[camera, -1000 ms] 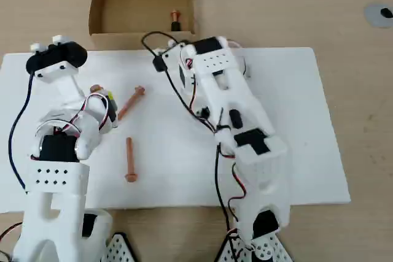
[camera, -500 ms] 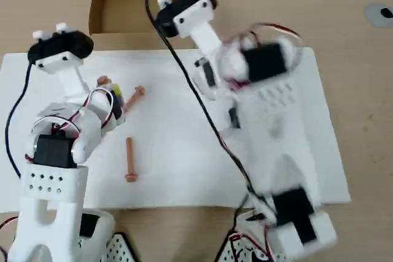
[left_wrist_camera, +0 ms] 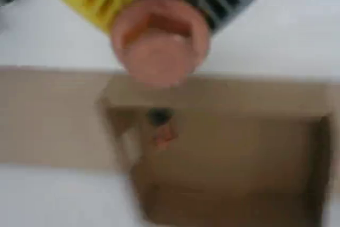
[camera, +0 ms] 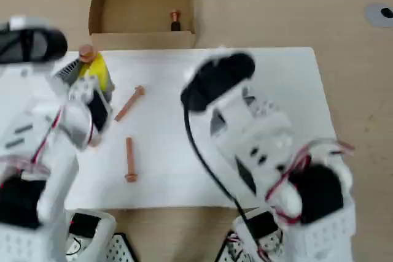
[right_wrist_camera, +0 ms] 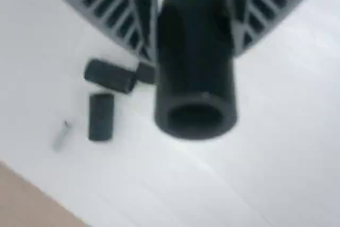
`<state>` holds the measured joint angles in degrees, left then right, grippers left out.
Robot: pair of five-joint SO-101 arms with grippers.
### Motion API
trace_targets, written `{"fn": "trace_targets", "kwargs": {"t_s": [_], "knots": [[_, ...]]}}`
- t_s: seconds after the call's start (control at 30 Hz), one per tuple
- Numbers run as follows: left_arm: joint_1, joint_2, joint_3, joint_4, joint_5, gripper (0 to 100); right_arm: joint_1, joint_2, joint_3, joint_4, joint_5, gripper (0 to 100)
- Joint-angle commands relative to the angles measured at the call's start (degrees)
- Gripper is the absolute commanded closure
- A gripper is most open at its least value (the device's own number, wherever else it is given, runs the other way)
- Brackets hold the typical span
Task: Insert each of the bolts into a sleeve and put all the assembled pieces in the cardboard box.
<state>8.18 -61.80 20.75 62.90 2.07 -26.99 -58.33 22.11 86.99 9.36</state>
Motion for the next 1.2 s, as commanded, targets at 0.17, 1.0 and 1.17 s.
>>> {"fn": "trace_targets", "kwargs": {"t_s": [0.17, 1.0, 1.17], "knots": [[6.68, -14.11, 5.63, -10.02, 0.35, 100, -8.22, -28.44, 37.14, -28.66, -4.31, 98.8], [5.36, -19.12, 35.43, -36.57, 14.95, 100, -22.64, -39.34, 60.62, -53.71, -14.07, 98.8], [7.38, -19.12, 30.95, -27.96, 14.68, 99, -21.49, -39.34, 60.7, -56.97, -13.71, 98.8]]}}
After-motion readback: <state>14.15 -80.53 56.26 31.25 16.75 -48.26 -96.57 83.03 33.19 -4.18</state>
